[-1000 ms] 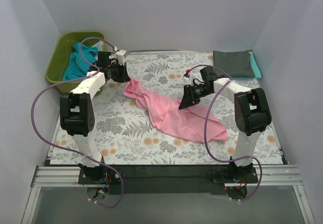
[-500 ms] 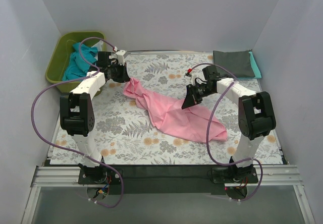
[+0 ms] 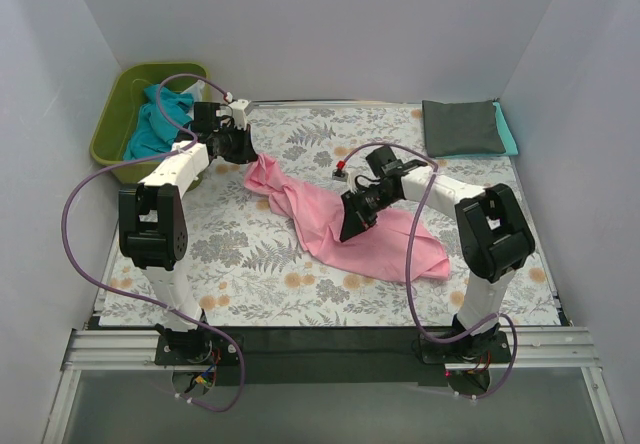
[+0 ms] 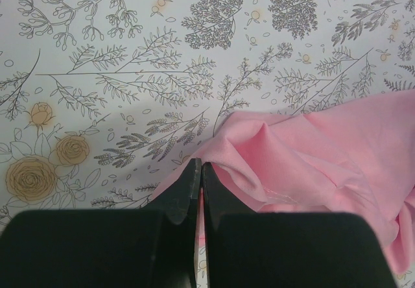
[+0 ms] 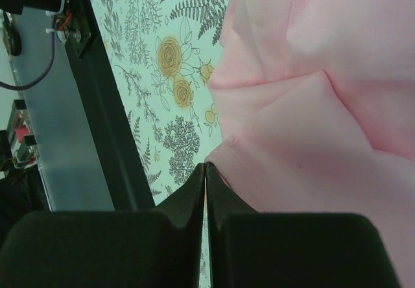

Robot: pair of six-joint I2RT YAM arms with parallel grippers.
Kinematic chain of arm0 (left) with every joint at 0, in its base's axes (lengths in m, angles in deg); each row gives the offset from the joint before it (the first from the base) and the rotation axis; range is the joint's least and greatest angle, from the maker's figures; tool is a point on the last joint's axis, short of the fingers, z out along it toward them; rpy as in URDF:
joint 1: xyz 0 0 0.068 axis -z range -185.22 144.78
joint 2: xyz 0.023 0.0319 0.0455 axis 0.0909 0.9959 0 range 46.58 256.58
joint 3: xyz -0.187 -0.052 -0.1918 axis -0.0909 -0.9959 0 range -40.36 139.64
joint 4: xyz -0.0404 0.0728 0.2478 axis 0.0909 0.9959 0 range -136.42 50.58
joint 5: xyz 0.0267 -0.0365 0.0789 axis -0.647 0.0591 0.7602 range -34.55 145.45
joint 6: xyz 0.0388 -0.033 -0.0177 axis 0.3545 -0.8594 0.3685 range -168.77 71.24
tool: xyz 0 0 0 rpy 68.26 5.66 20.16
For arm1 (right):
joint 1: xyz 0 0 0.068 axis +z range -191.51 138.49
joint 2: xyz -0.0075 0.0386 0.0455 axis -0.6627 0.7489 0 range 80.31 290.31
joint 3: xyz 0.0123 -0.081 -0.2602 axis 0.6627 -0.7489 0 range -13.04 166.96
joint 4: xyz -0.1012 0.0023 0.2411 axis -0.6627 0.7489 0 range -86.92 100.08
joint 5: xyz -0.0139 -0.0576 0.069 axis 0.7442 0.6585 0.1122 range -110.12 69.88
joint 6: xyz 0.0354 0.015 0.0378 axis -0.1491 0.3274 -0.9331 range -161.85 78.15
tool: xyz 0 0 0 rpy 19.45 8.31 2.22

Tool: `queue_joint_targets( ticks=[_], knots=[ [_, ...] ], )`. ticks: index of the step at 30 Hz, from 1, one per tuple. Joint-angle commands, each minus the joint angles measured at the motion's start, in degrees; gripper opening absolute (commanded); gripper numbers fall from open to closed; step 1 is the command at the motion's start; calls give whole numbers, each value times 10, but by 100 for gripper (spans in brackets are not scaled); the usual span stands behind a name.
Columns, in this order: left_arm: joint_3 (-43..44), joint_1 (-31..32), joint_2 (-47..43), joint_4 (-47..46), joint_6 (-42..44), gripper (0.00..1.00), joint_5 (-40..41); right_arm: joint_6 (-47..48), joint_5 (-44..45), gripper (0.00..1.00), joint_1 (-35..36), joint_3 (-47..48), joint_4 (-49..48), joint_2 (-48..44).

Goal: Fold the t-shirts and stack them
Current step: Flatten the tshirt out

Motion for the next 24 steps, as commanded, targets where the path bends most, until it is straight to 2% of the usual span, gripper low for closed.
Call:
queue_joint_targets(
  ticks=[1,9,12,13,15,16,24],
  knots=[
    [-2,-3,-7,-7,-2,0,-7,13,28,6,11,13,10,-10],
    [0,-3,-9,-7,3,0,-8,83,209,9,-10,8,38,-120],
    [-1,-3,-9,-8,1,0,-9,114,272,15,-6,6,48,-158],
    [-2,-3,-10,-9,1,0,-11,123,283,23,-2,6,50,-165],
    [-3,-3,-10,-10,1,0,-8,136,311,28,11,11,55,-178],
    [-4,-3,-8,-11,1,0,-9,150,320,34,30,13,55,-180],
    [2,-3,-4,-11,-1,0,-7,199,396,51,131,70,71,-116]
  ],
)
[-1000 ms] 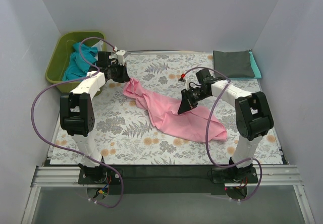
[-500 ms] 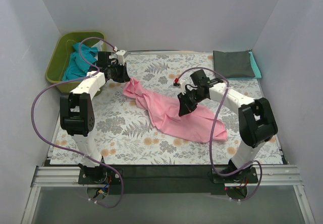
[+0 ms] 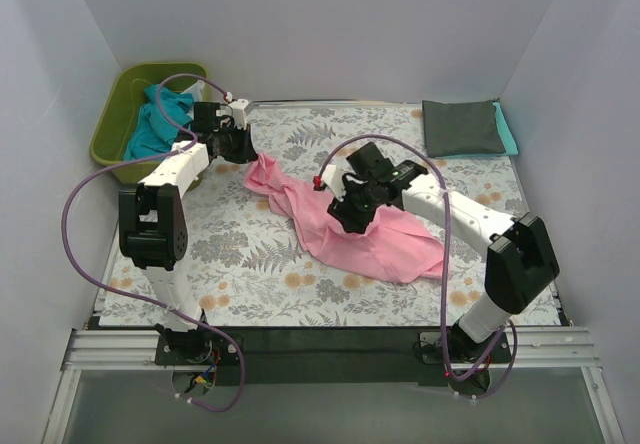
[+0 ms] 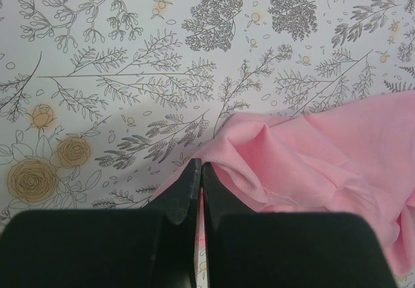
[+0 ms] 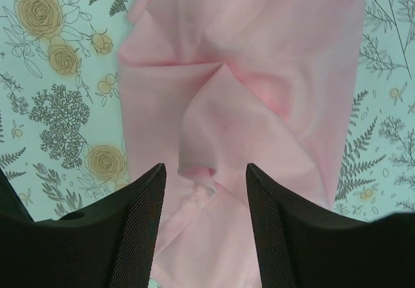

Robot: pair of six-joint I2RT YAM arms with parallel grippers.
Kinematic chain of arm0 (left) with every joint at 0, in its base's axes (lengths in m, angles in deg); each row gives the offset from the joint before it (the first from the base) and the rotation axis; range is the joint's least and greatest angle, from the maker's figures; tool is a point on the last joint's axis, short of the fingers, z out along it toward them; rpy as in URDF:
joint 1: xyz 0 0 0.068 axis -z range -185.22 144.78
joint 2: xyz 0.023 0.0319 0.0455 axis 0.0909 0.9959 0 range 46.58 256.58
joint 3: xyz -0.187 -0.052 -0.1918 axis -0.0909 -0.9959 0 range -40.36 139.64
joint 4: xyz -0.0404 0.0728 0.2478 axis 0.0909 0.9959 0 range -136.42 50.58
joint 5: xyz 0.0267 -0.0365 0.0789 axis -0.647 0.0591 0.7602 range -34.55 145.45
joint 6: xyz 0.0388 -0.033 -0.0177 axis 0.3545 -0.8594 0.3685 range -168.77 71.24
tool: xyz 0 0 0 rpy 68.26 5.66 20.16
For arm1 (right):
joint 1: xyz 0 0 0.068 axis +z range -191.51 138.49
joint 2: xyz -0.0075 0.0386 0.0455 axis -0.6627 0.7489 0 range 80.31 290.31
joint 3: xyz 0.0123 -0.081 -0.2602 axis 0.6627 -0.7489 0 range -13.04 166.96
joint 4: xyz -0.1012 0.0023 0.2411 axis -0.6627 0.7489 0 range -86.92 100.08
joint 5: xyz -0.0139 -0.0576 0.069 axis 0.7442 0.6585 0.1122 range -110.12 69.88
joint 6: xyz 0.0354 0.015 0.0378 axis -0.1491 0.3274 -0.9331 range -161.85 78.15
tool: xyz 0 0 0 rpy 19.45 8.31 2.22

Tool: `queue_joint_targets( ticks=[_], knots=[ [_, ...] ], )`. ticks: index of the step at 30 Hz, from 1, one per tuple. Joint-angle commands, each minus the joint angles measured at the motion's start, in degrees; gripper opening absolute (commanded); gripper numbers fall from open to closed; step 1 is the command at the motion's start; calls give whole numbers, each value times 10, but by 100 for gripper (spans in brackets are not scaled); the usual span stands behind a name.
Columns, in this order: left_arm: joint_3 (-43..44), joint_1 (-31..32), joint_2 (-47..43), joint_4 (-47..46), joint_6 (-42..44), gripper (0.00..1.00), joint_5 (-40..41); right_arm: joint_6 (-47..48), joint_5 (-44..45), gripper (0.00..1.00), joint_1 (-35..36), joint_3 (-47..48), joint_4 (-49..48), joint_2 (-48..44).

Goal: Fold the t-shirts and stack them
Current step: Flatten the tshirt out

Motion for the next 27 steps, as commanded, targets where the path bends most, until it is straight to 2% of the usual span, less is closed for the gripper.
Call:
queue_joint_targets(
  ticks=[1,11,14,17,18,23,27],
  knots=[
    [3,-3,-4,-6,1,0,-6,36,60,51,35,46,21,35],
    [-5,-3,-9,-7,4,0,-6,41,81,42,72,53,32,97],
    [-6,-3,-7,-9,4,0,-7,43,95,33,72,49,34,98],
    [-6,-3,-7,-11,3,0,-7,45,106,14,72,49,34,93],
    [-6,-3,-7,-11,4,0,-6,47,114,3,72,48,38,86],
    [9,-8,-22,-2,3,0,-6,67,149,1,59,45,51,31],
    [75,-29,-44,21,-3,0,-13,99,185,1,-20,59,53,-43]
  ],
)
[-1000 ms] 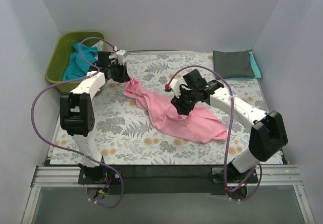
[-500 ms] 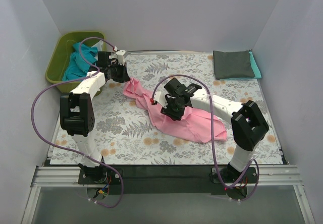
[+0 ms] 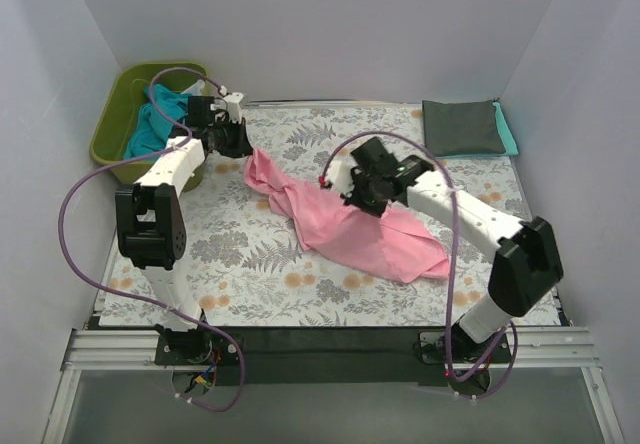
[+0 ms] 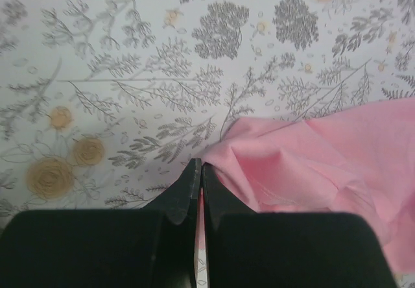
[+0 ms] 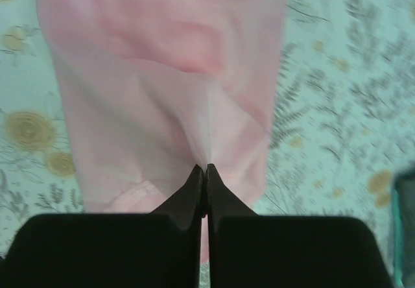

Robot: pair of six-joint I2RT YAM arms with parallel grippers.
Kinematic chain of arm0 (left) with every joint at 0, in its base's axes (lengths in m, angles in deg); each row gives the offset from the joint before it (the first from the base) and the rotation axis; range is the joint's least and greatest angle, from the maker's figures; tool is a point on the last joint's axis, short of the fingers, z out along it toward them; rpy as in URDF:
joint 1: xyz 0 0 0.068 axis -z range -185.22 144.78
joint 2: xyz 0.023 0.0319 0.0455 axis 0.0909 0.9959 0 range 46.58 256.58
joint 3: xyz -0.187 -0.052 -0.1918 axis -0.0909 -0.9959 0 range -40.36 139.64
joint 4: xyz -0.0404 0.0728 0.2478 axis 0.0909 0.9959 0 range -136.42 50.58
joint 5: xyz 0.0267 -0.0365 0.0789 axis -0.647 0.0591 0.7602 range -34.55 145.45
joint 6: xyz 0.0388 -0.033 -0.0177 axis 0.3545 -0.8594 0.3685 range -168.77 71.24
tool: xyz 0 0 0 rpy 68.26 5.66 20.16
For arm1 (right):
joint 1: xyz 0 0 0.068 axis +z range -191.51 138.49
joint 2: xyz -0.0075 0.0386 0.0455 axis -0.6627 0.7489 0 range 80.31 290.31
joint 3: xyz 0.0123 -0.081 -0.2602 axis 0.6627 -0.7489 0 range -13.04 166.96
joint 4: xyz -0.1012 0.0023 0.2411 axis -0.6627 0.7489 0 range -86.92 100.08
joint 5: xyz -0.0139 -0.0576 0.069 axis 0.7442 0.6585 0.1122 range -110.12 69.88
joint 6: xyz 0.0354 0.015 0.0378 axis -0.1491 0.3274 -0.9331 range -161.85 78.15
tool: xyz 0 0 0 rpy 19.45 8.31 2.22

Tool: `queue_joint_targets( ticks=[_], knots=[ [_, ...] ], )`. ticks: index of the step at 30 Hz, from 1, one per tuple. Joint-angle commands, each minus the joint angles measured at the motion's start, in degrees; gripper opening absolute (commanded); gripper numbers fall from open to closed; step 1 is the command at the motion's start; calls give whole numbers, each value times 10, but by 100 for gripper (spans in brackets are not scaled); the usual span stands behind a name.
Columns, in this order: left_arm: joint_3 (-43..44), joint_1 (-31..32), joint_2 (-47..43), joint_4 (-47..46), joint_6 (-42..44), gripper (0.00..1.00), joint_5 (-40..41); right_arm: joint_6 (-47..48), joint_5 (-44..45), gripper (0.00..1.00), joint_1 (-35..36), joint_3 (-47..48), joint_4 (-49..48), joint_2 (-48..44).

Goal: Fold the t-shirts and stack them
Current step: Flatten the tshirt out

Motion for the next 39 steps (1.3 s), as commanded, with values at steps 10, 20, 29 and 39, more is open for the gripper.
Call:
queue_joint_targets(
  ticks=[10,20,29,39],
  knots=[
    [152,-75,-122,8,-53,0,-59,100,32,1,-288,132,-13,-173],
    [71,-98,-381,-68,-111,0,-27,99,76,1,-332,182,-80,-328],
    [-3,-98,-633,-48,-92,0,88,80,100,1,-333,220,-81,-469],
    [67,-98,-617,-22,-83,0,99,108,93,1,-333,242,-120,-446]
  ],
)
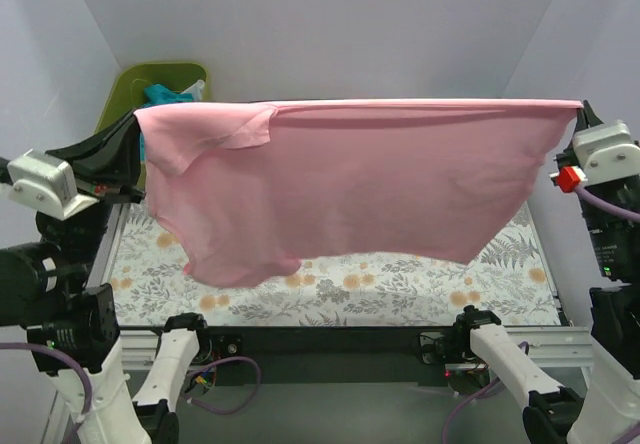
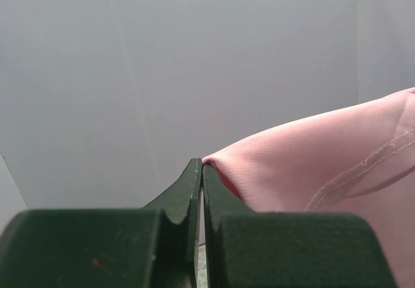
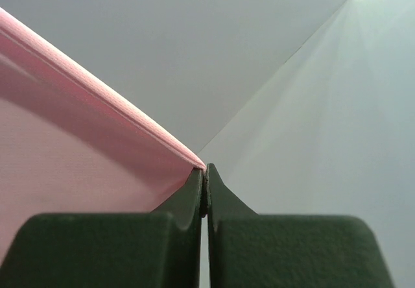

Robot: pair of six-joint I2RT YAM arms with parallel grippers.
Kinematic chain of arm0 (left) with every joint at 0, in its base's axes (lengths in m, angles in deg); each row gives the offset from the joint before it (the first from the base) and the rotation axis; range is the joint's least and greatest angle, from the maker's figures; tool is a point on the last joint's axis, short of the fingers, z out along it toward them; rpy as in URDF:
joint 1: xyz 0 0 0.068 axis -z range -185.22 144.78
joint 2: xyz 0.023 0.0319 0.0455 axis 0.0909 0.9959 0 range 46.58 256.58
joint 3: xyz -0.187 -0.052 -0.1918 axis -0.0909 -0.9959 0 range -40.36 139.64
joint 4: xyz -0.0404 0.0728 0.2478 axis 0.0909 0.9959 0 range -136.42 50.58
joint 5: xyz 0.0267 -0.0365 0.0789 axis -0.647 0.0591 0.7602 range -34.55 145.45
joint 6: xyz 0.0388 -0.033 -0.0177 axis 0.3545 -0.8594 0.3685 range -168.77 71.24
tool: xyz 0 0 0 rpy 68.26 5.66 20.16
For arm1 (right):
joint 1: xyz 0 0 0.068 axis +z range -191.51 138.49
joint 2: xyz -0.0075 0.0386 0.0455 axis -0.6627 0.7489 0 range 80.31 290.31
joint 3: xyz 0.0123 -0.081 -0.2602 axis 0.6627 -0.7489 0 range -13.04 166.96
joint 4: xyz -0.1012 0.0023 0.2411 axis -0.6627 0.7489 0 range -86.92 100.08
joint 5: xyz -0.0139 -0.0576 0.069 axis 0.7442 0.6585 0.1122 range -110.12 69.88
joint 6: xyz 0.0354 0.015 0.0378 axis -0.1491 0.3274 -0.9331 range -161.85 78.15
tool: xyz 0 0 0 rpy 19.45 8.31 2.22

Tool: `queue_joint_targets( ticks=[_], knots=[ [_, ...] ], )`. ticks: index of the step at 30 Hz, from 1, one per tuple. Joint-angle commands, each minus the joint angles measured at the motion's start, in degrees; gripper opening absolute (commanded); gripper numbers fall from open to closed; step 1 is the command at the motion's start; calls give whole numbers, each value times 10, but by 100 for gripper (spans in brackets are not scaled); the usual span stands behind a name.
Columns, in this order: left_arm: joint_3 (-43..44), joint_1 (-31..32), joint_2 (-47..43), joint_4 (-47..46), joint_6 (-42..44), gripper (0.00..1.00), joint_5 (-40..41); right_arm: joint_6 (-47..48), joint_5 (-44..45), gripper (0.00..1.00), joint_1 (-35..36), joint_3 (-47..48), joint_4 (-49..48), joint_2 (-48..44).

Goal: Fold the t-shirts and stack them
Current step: Flatten the tshirt out

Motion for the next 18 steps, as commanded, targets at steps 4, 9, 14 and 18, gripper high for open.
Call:
queue_joint_targets(
  ticks=[4,9,14,18],
  knots=[
    [-54,-10,95,23,32,0,57,40,33,1,-7,-113,-82,76],
    [-193,-11,144,-18,48,0,9,54,4,1,-7,-278,-173,118],
    [-287,-10,236,-103,61,0,-4,47,-45,1,-7,-354,-253,221],
    [-322,-3,349,-176,59,0,-1,39,-63,1,-7,-383,-326,322]
  ],
)
